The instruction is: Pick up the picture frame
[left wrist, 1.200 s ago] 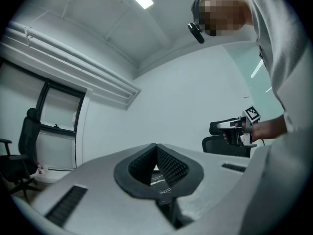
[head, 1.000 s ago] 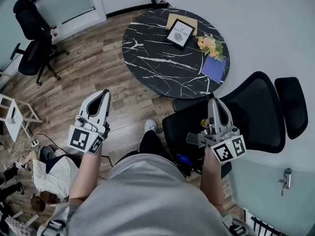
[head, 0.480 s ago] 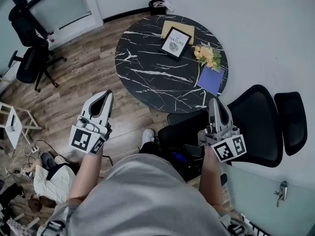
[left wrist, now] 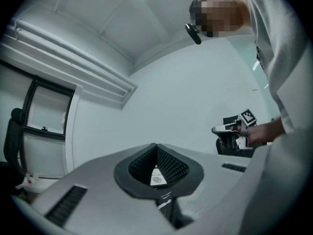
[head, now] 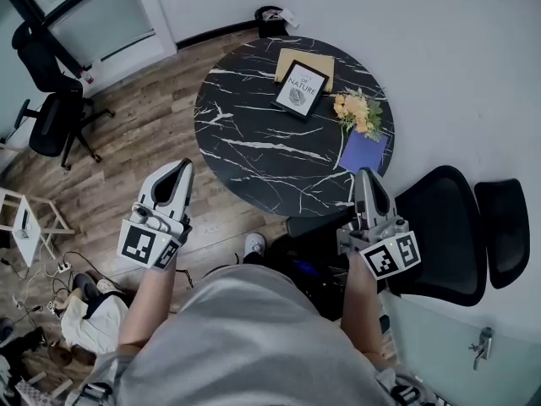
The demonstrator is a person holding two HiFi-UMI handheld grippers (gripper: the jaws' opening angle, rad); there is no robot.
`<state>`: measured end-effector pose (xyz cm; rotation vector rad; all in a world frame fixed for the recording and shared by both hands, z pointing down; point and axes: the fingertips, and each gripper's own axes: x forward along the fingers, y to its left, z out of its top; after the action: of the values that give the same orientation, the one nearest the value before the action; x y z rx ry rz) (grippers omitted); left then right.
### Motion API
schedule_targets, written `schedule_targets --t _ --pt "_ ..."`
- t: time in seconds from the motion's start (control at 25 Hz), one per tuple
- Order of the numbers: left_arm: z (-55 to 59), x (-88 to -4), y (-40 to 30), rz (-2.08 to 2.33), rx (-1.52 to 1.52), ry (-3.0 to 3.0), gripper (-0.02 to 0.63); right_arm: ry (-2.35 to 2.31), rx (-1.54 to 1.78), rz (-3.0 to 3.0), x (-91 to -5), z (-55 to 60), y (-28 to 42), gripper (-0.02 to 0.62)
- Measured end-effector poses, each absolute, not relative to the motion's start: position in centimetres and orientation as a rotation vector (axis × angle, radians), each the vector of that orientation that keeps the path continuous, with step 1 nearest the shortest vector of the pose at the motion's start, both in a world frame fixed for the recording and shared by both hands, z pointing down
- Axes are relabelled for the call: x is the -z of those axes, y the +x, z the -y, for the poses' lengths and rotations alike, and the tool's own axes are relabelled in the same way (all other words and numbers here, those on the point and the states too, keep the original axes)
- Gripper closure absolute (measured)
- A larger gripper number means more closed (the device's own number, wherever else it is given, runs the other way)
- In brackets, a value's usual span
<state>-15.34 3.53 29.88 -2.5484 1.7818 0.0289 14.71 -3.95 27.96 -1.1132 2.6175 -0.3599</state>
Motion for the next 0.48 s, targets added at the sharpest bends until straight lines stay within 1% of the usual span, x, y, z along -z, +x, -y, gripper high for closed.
schedule_targets --t 0.48 --pt "-0.8 -31.0 -14.6 -1.782 -0.025 -2.581 0.600 -1.124 0.379 -2.629 -28.6 6.3 15.0 0.569"
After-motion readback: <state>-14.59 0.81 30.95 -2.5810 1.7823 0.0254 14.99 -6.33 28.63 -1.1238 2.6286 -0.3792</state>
